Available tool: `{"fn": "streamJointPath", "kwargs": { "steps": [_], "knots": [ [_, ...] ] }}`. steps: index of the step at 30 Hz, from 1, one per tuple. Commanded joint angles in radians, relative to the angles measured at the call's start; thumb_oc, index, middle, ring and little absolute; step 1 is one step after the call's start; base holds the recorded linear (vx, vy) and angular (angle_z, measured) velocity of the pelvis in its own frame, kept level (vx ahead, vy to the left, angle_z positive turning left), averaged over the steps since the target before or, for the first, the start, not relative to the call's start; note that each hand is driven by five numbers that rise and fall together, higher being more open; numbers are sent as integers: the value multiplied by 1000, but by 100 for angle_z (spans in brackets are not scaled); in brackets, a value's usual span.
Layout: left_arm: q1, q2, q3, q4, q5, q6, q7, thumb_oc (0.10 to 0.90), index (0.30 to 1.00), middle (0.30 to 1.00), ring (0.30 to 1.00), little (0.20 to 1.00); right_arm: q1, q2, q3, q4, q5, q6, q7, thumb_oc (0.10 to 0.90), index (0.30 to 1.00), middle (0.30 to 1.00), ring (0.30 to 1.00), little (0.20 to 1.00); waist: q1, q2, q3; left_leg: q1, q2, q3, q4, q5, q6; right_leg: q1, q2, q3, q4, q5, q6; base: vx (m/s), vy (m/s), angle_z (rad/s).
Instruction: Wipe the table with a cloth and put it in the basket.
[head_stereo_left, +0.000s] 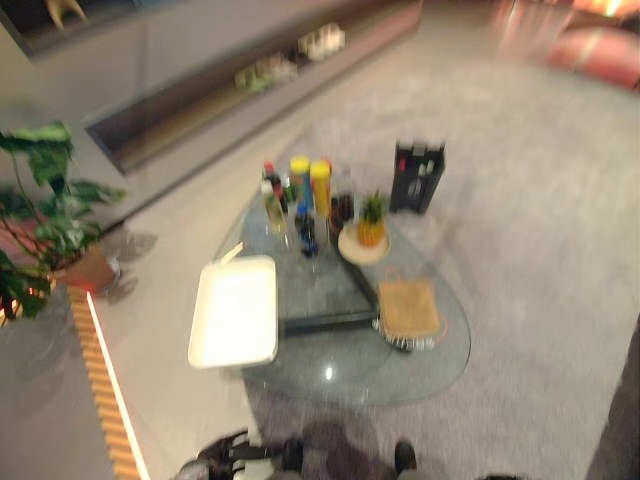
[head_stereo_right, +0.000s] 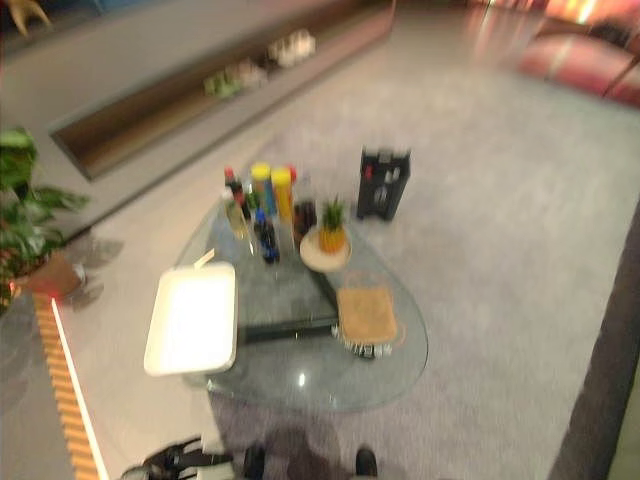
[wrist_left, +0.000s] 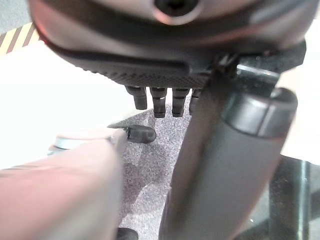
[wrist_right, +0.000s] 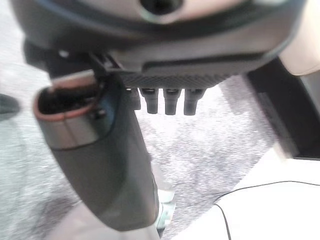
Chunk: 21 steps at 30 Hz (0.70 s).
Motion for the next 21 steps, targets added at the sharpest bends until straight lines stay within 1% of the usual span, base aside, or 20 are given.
{"fn": "streamJointPath", "kwargs": {
  "steps": [1, 3, 5, 8, 10, 12, 15, 19, 20, 21],
  "knots": [
    [-69, 67, 18, 0, -63, -63, 8, 800, 900, 900, 900, 900, -70, -54, -1, -2, 66, 28, -36, 800, 900, 900, 900, 900, 21, -20, 90, -22, -100, -10, -2, -55, 58, -81, 37, 0, 9, 22, -20, -60, 3, 3],
    [-75, 75, 21, -1, -74, -67, 6, 800, 900, 900, 900, 900, -76, -60, -3, -7, 67, 28, -40, 800, 900, 900, 900, 900, 23, -21, 101, -35, -103, -10, -2, -53, 59, -94, 36, -2, 12, 23, -19, -47, 1, 2],
    [-99, 87, 25, 0, -104, -76, 13, 800, 900, 900, 900, 900, -101, -76, -4, -13, 78, 23, -43, 800, 900, 900, 900, 900, 29, -26, 132, -70, -107, -9, -2, -45, 61, -132, 34, -5, 29, 25, -18, -108, -8, 0],
    [-138, 98, 13, -14, -144, -86, 24, 800, 900, 900, 900, 900, -146, -100, 1, -22, 114, 18, -61, 800, 900, 900, 900, 900, 41, -30, 182, -142, -120, -11, 24, -21, 65, -214, 32, -14, 106, 8, -26, -168, -3, -5],
    [-156, 111, 11, -28, -173, -88, 20, 800, 900, 900, 900, 900, -168, -113, 1, -30, 141, 20, -74, 800, 900, 900, 900, 900, 39, -31, 206, -207, -133, -9, 96, -33, 68, -273, 34, -16, 167, -8, -34, -197, 20, -5],
    [-175, 122, 9, -44, -193, -95, 24, 800, 900, 900, 900, 900, -179, -125, -3, -38, 160, 15, -87, 800, 900, 900, 900, 900, 34, -36, 234, -293, -144, -9, 201, -50, 67, -343, 36, -19, 239, -25, -43, -229, -3, -3],
    [-193, 137, 14, -69, -212, -87, 31, 800, 900, 900, 900, 900, -186, -137, -12, -46, 177, 3, -98, 800, 900, 900, 900, 900, 26, -41, 253, -393, -151, -7, 330, -82, 71, -434, 44, -19, 343, -55, -54, -163, -20, 1],
    [-217, 149, 19, -83, -231, -79, 40, 800, 900, 900, 900, 900, -205, -144, -13, -56, 183, 7, -101, 800, 900, 900, 900, 900, 26, -43, 257, -462, -146, -7, 400, -99, 75, -508, 55, -13, 418, -80, -61, -77, -29, 1],
    [-228, 153, 22, -88, -256, -75, 48, 800, 900, 900, 900, 900, -213, -146, -12, -59, 183, 3, -106, 800, 900, 900, 900, 900, 27, -42, 257, -484, -141, -8, 417, -102, 76, -533, 61, -11, 447, -92, -63, -72, -51, 4],
    [-240, 157, 25, -89, -278, -78, 54, 800, 900, 900, 900, 900, -221, -146, -11, -63, 195, -2, -124, 800, 900, 900, 900, 900, 25, -41, 262, -518, -138, -11, 461, -118, 77, -570, 68, -5, 496, -114, -68, -71, -59, 5]
  ]
}}
